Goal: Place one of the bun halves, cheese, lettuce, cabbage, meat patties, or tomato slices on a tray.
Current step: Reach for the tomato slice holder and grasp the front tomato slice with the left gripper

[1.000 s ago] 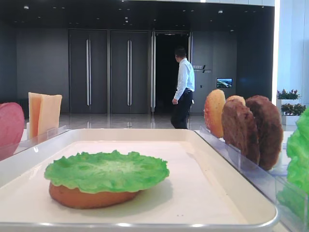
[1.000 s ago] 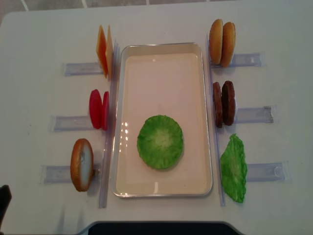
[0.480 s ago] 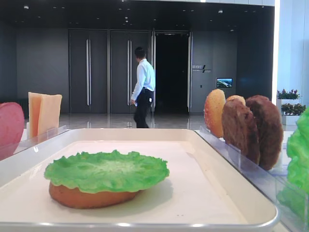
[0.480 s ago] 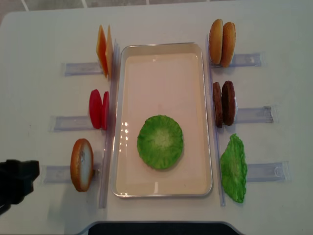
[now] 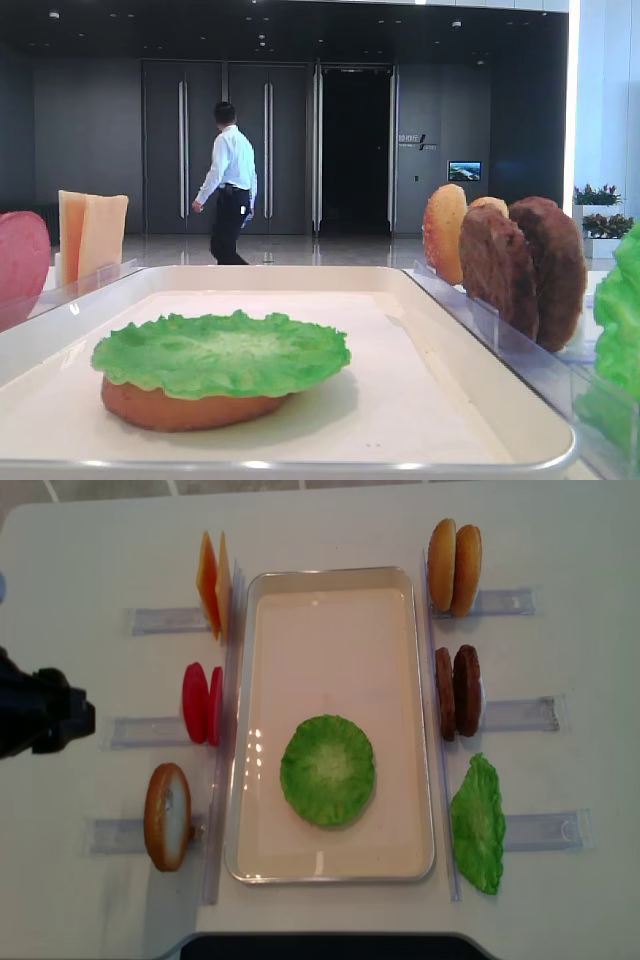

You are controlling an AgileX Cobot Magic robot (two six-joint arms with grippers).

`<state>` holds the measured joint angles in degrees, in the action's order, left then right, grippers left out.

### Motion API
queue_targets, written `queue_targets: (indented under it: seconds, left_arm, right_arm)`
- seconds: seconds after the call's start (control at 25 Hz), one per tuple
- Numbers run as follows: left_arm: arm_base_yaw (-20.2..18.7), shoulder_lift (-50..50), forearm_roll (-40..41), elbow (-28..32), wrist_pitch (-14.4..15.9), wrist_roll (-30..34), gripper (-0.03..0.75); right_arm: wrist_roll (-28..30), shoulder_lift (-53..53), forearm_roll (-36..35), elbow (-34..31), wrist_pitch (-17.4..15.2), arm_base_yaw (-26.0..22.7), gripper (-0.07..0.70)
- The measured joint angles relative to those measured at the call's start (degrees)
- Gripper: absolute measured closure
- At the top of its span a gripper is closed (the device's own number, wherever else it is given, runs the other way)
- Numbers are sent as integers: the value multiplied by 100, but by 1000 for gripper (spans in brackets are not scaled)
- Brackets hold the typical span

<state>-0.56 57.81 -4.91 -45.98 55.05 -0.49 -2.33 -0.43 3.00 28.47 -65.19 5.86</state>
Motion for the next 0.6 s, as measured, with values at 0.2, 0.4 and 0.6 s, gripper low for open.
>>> queue_targets:
  seconds: [0.2, 0.4, 0.6]
  left_arm:
    - [0, 884, -5, -533, -57, 0, 325]
    - [0, 1554, -5, -921, -93, 0, 325]
    - [0, 2087, -5, -1212, -129, 0, 325]
  right_arm:
    - [0, 0, 0, 0, 0, 0, 395]
    - [0, 0, 0, 0, 0, 0, 395]
    - [0, 0, 0, 0, 0, 0, 395]
